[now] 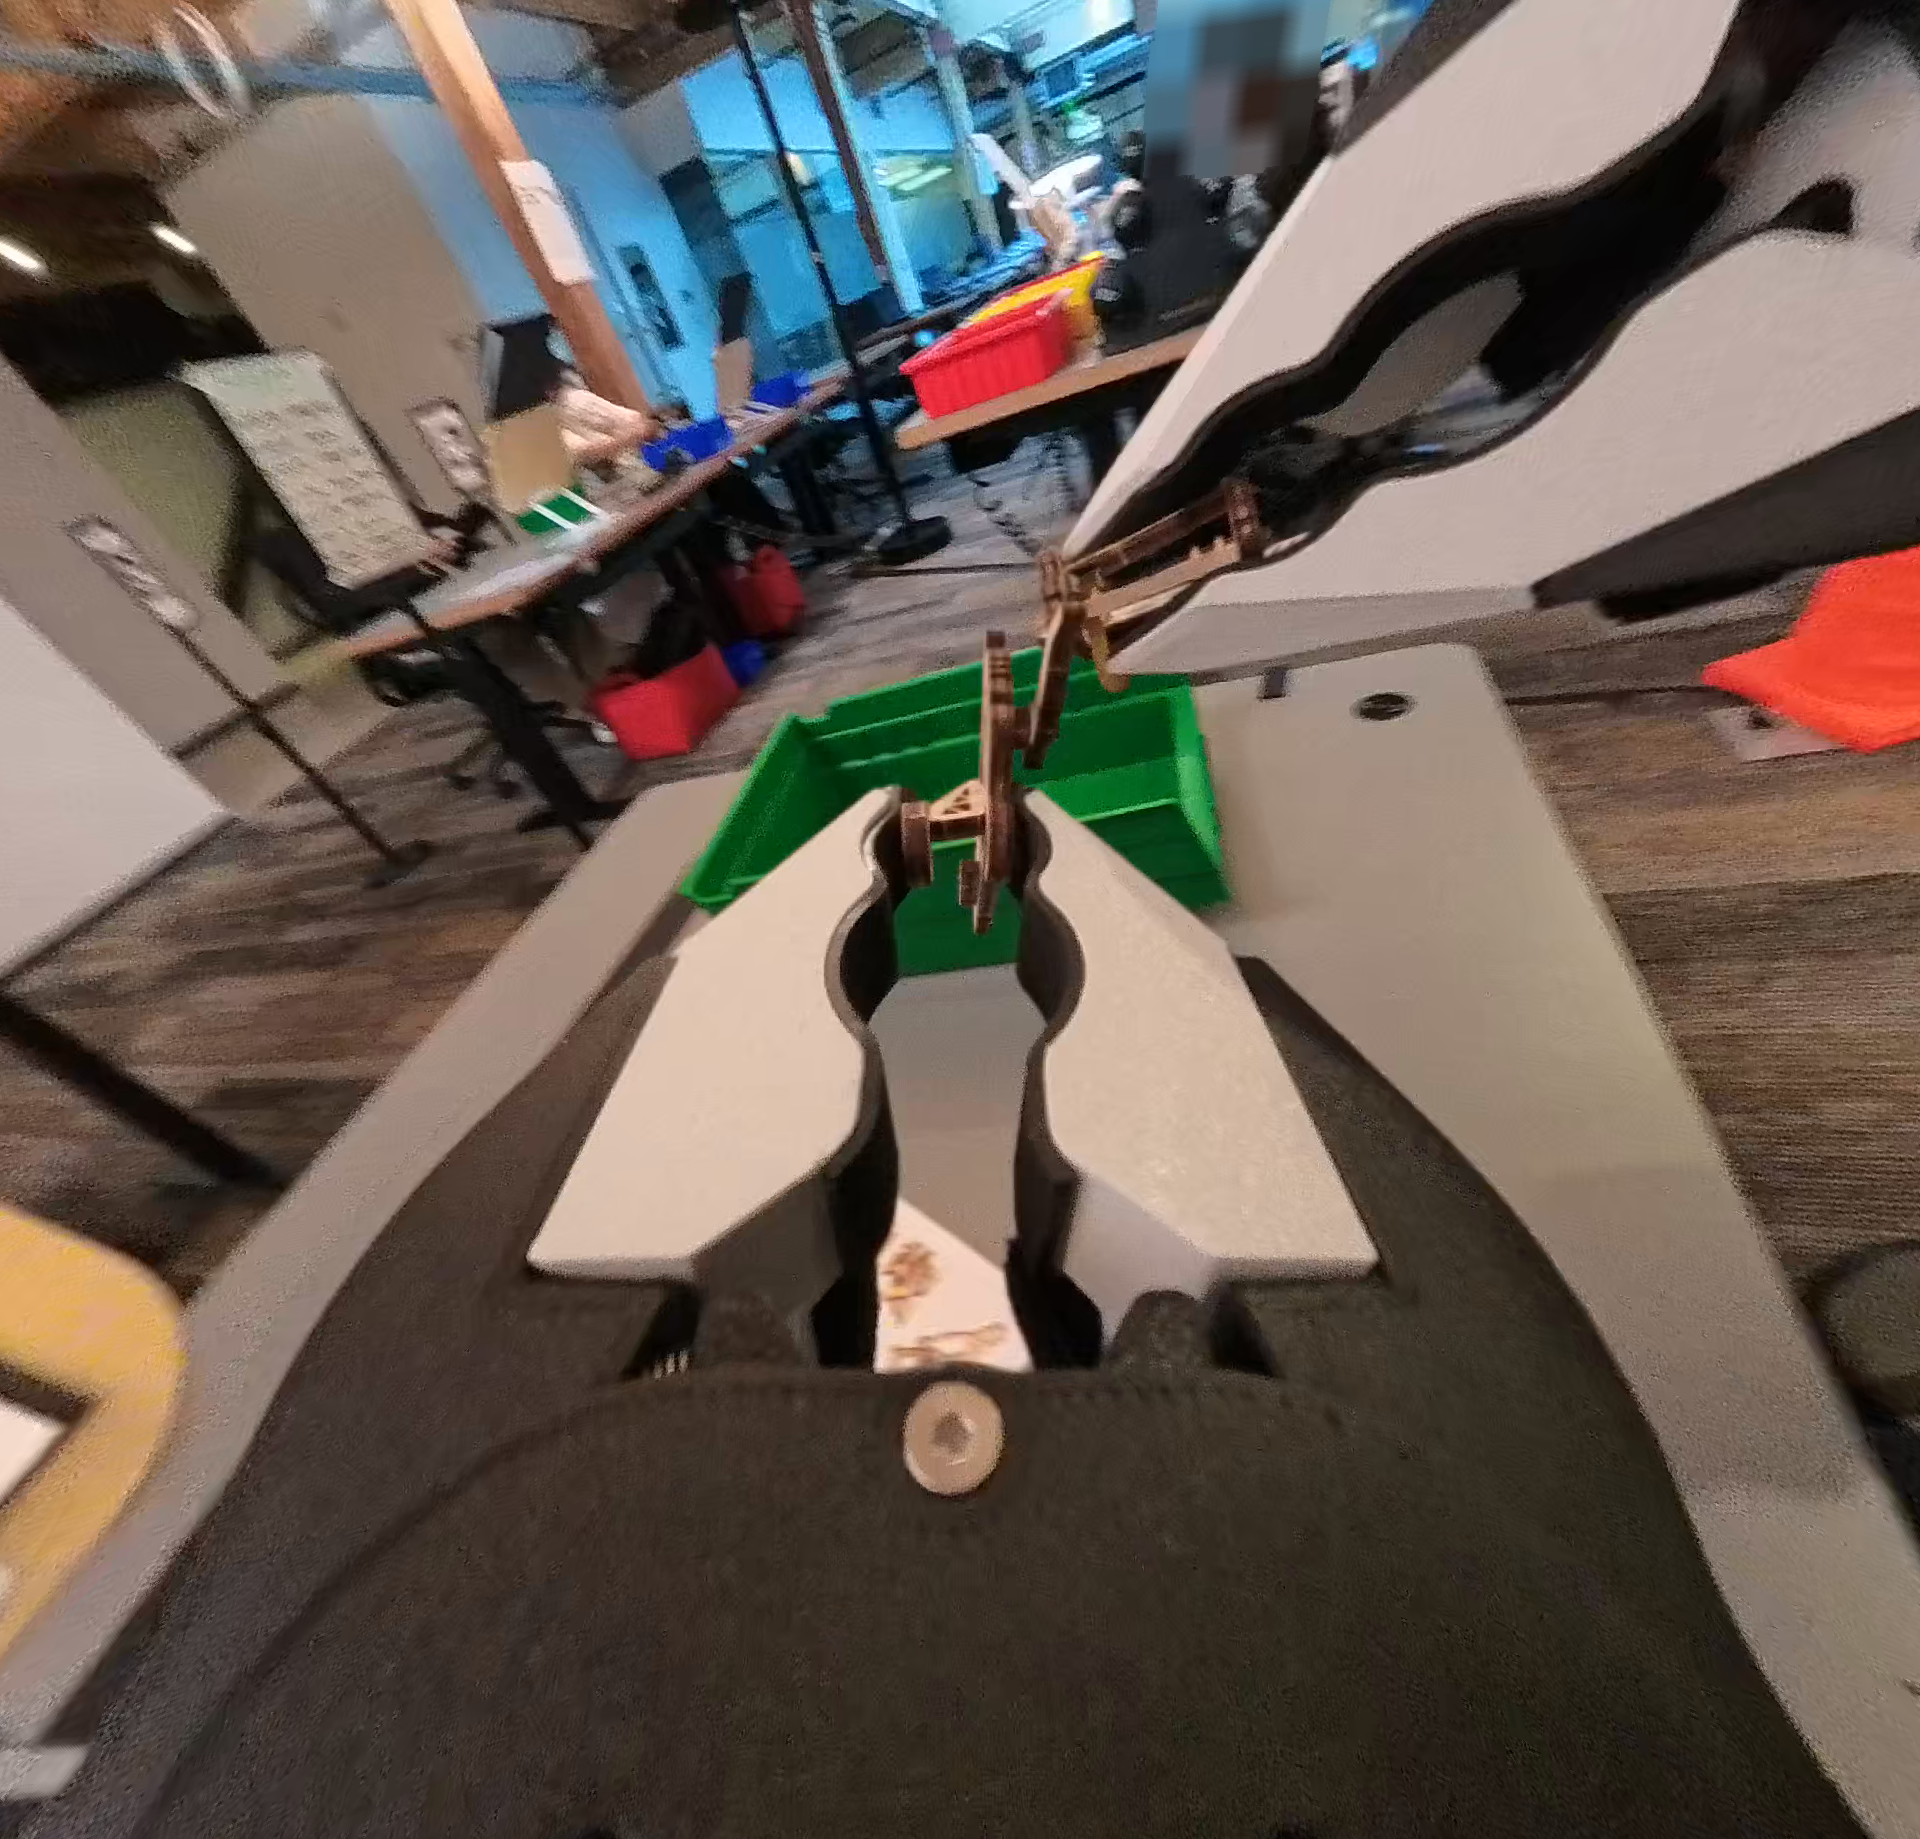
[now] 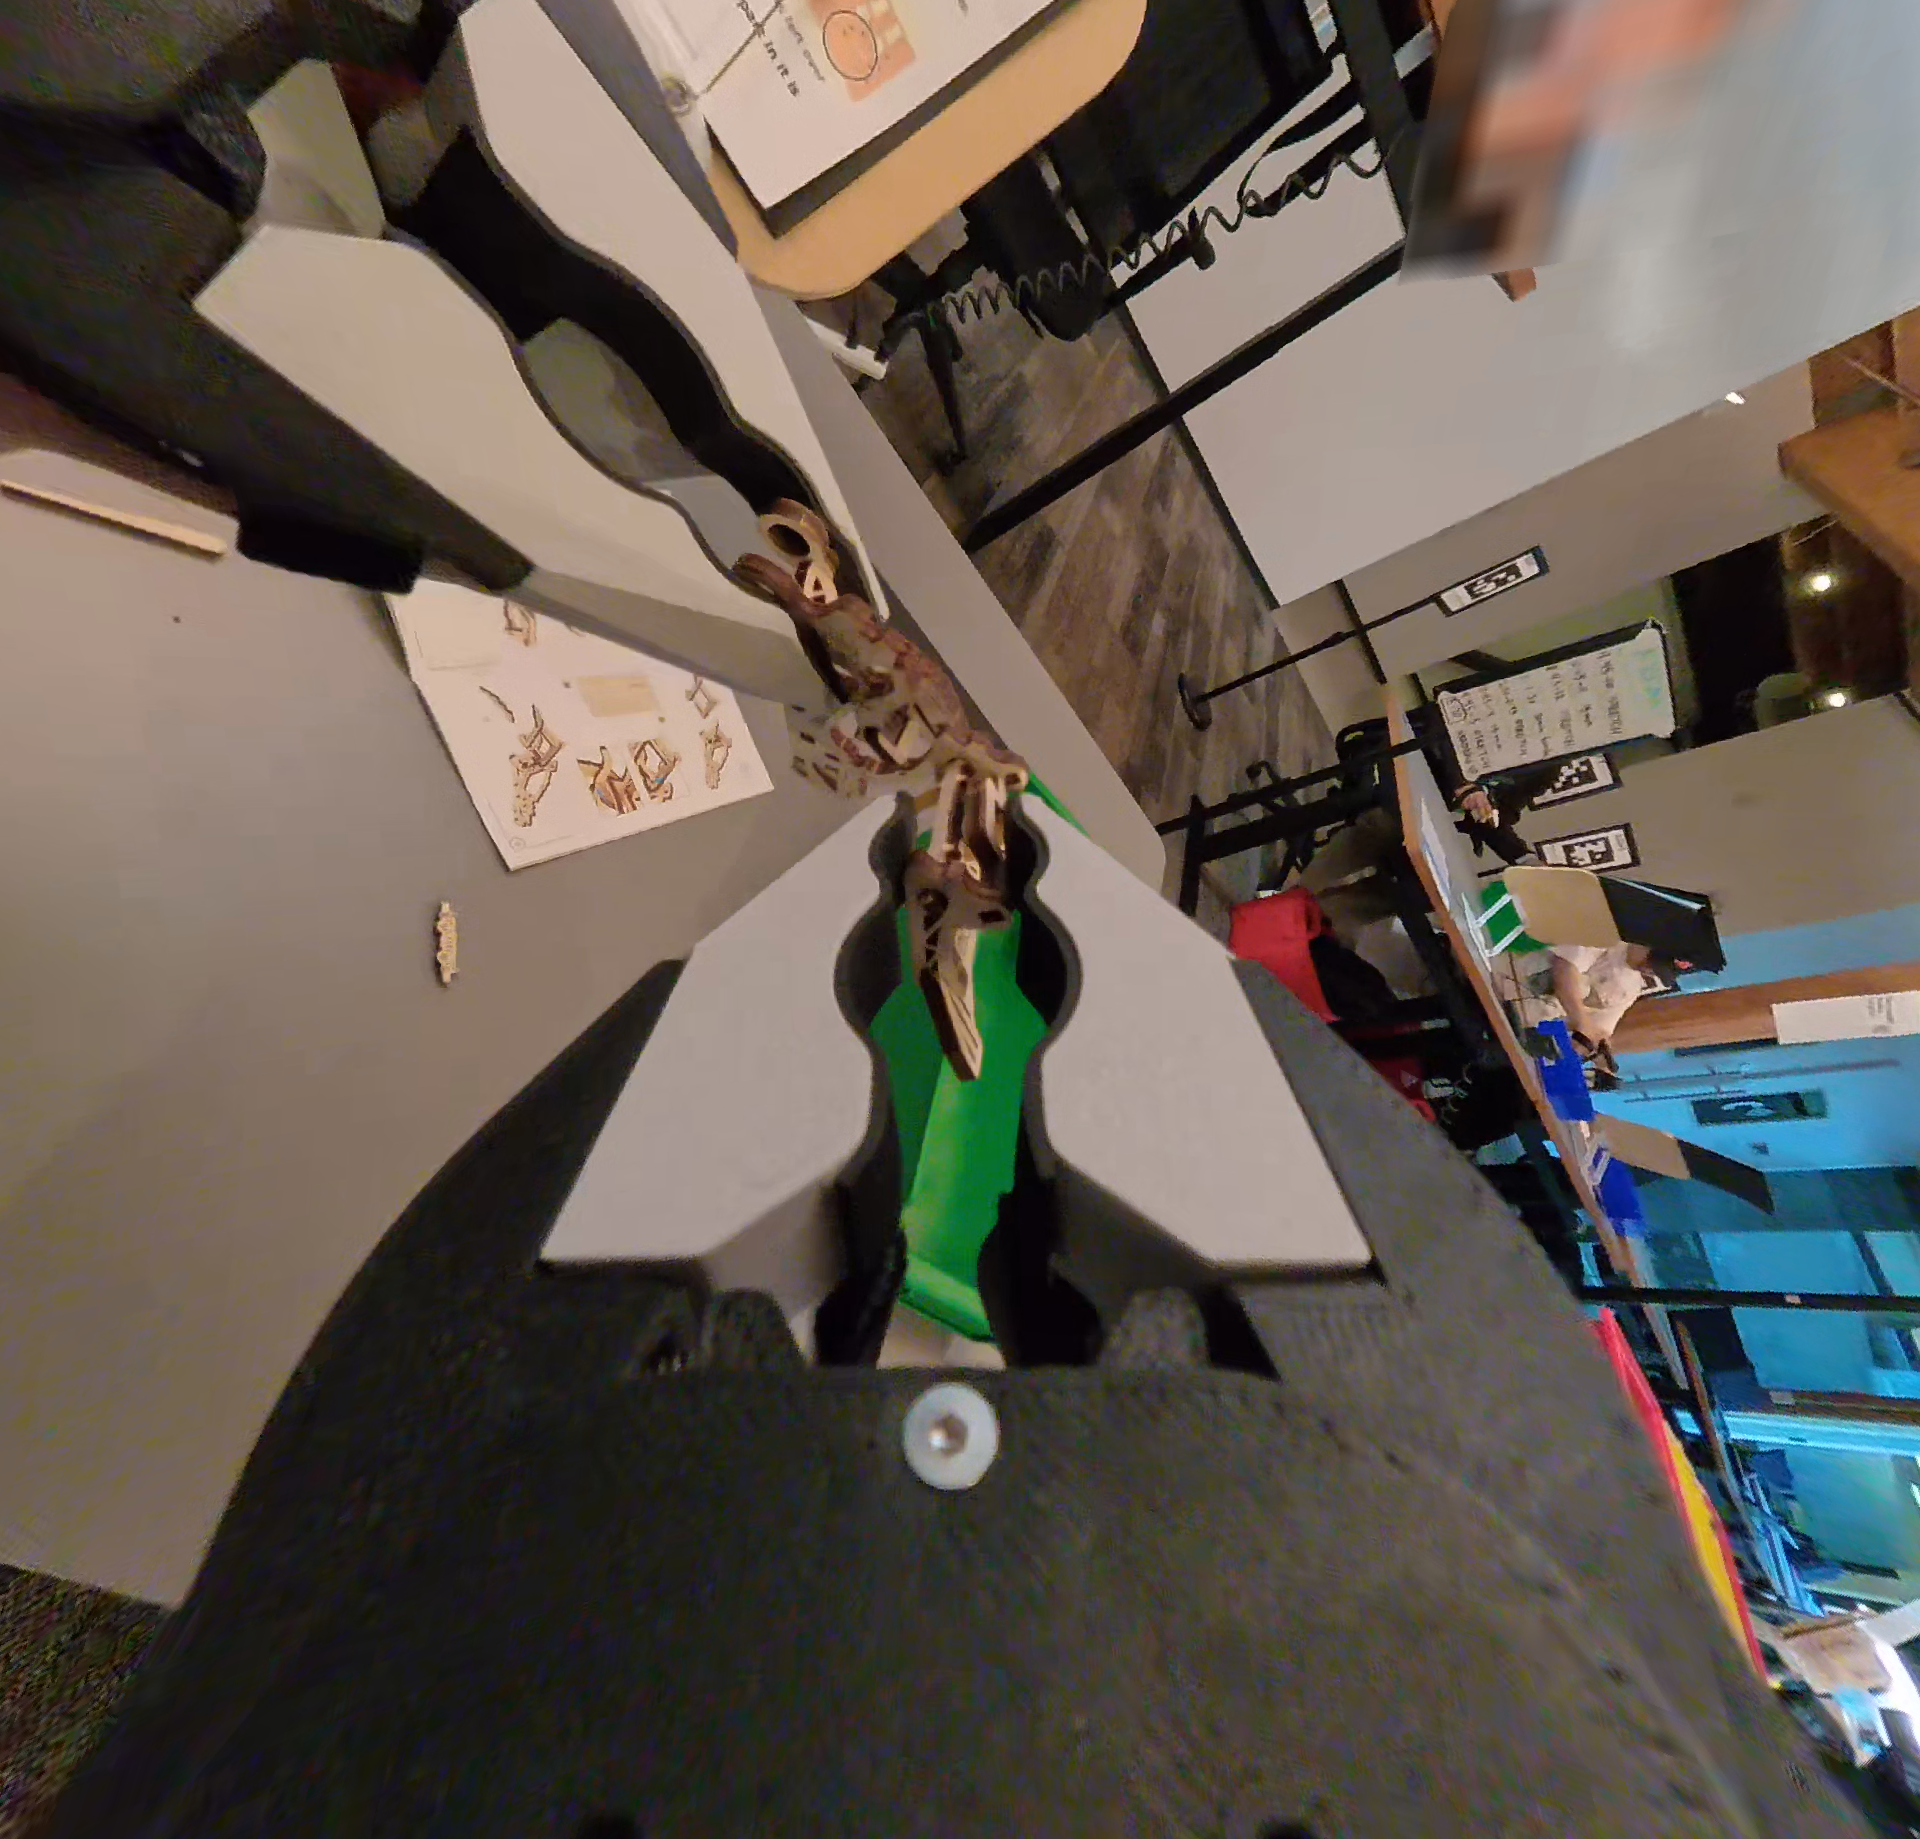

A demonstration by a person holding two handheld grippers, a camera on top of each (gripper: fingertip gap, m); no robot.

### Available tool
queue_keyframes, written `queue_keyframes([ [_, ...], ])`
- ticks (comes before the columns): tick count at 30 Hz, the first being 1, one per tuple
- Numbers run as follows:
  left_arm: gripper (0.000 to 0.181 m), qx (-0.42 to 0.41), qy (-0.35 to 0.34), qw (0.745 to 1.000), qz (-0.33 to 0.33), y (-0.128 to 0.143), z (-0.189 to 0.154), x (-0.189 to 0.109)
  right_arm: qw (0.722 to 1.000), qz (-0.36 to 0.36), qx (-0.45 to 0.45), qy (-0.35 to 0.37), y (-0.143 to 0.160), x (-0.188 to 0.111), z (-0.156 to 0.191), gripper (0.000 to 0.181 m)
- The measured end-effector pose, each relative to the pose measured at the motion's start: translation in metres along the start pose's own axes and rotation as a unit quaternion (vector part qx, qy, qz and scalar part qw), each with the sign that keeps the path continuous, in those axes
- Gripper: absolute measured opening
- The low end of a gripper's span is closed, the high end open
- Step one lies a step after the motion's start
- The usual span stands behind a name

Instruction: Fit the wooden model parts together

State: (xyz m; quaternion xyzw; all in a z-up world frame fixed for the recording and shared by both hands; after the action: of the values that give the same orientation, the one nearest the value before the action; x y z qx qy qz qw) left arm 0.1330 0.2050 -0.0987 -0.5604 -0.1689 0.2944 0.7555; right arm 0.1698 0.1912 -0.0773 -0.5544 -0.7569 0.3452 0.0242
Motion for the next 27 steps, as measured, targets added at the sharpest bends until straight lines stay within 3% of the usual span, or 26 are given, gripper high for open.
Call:
queue_keyframes([
  [6,0.016,-0.173,0.12,0.978,-0.006,0.007,-0.002,0.002,0.999,-0.002,0.009,-0.034,0.007,-0.002,0.0,0.014],
  [8,0.016,-0.236,0.173,0.956,0.005,0.015,-0.012,0.002,0.998,0.001,0.012,-0.058,0.012,-0.004,0.004,0.014],
  [14,0.015,-0.422,0.222,0.878,-0.037,0.038,-0.023,-0.006,0.992,-0.013,0.057,-0.11,0.024,-0.007,0.022,0.014],
  [17,0.015,-0.473,0.242,0.847,0.008,0.07,-0.041,-0.008,0.988,-0.013,0.082,-0.131,0.034,-0.007,0.036,0.014],
  [20,0.016,-0.445,0.214,0.865,0.09,0.11,-0.062,-0.014,0.984,-0.021,0.094,-0.151,0.04,-0.011,0.05,0.014],
  [22,0.016,-0.471,0.221,0.848,0.105,0.124,-0.074,-0.02,0.98,-0.022,0.103,-0.168,0.045,-0.014,0.06,0.014],
  [27,0.016,-0.442,0.191,0.861,0.165,0.159,-0.091,-0.031,0.972,-0.032,0.111,-0.203,0.052,-0.017,0.085,0.014],
])
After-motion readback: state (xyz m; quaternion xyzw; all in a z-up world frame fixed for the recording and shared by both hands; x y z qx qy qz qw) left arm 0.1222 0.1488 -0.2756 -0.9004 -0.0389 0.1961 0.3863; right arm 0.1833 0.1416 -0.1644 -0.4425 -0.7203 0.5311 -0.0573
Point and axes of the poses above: each gripper's, where its closed fingertips meet, x out along the fingers, y out of its underside, z = x × y across the jaws, the point moved 1 cm from there along -x, back along the fingers
